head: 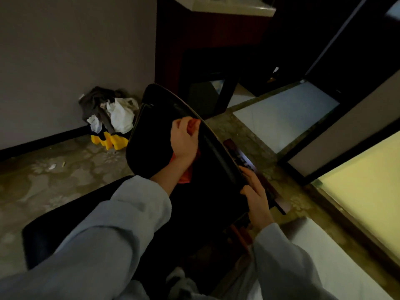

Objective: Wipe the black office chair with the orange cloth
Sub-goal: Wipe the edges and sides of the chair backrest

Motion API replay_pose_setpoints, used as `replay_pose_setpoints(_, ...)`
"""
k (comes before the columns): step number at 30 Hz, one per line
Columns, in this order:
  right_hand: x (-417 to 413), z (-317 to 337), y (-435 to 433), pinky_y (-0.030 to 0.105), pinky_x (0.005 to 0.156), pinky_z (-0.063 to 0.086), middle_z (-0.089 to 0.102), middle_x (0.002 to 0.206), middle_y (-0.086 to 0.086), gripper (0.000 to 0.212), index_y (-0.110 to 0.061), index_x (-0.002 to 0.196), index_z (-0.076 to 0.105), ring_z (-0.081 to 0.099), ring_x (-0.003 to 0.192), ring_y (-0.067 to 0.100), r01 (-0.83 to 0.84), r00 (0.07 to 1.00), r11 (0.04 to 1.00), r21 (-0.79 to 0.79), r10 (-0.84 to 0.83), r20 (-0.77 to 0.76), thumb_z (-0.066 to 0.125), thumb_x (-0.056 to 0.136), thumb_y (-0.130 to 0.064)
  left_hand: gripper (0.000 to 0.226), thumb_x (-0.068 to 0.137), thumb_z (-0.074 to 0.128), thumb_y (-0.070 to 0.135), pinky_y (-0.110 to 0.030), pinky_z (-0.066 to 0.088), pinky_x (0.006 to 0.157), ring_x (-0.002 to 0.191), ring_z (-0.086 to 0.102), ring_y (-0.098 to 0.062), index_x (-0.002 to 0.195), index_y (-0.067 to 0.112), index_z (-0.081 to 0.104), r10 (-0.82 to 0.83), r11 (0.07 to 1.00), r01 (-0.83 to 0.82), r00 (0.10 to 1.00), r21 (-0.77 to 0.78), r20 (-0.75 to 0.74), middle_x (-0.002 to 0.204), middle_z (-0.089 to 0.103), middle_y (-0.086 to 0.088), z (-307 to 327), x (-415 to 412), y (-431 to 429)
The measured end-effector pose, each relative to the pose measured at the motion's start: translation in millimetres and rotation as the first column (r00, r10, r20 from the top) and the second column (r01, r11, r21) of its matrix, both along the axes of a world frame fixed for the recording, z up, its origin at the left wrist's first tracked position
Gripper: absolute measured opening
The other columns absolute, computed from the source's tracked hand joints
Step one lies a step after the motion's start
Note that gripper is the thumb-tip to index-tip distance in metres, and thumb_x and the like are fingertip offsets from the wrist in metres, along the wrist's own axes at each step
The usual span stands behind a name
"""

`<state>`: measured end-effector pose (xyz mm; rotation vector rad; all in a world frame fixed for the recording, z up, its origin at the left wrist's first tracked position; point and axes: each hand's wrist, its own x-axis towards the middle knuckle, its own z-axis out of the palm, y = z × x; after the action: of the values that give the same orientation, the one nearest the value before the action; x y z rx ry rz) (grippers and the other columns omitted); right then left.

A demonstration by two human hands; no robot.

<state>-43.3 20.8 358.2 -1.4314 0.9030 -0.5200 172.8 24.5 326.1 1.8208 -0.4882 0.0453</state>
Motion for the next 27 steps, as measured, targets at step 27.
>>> replay_pose_setpoints(27,66.2,1.1,-67.4,0.024,0.067,0.047,0.057,0.113,-0.009,0.054,-0.029,0.139,0.034,0.062,0.097,0.016,-0.455,0.883,0.89,0.013,0.453,-0.12,0.05,0.092,-0.008,0.025,0.091,0.06,0.025,-0.018,0.037,0.077,0.1,0.057,-0.019,0.114,0.016,0.061,0.021,1.0,-0.021,1.0,0.01,-0.011,0.111,0.059,-0.008,-8.9,-3.6,-7.5)
